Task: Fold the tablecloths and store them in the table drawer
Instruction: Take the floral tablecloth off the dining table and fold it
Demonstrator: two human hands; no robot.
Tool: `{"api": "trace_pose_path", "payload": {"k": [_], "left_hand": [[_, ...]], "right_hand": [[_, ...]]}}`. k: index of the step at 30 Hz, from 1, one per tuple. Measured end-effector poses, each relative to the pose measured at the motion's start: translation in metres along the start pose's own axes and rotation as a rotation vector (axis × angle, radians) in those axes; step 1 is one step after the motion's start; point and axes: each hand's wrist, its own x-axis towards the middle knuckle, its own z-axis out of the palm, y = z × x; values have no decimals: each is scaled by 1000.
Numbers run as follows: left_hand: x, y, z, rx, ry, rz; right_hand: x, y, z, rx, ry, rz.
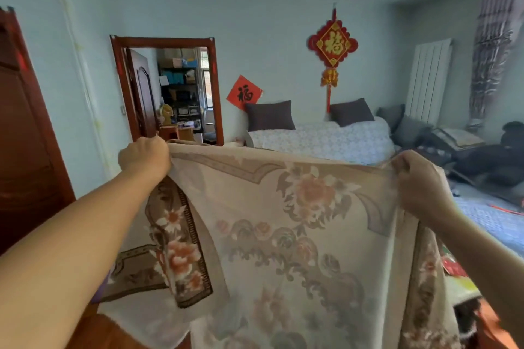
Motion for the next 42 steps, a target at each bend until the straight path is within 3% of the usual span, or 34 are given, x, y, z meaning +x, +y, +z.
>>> {"api": "trace_pose_path", "payload": {"k": [7,10,12,14,16,18,22,23,27,30,33,36,39,42], "left_hand": [[20,115,22,-438,-260,-175],[47,159,45,-586,-316,-132],[72,188,69,-688,-390,-75],[154,217,146,-761,-444,-39],[195,256,178,-911,-476,-82],[186,300,156,-1138,-482,-80],[184,370,110,-1318,-486,44],[220,389,131,-1375,-492,88],[218,414,80,-1618,-578,217],[240,420,82,-1721,-586,230],[249,411,105,-1766,-568,84],[261,384,173,-1567,-640,-103],[252,341,279,-1271,-865,-282],[147,309,329,-1284,-1161,-505]], "right_hand": [[72,70,-19,-1,-18,62],[98,102,-13,-10,-8,82],[114,125,-5,-31,10,99],[132,145,0,-58,34,125],[153,160,3,-74,68,136],[174,169,6,-66,131,132],[215,176,15,-45,252,110],[223,177,16,-44,289,101],[241,169,15,18,389,61],[240,157,24,134,277,-22],[230,146,41,200,55,-93],[211,132,75,237,-223,-167],[181,119,134,181,-544,-254],[141,119,215,63,-712,-339]]}}
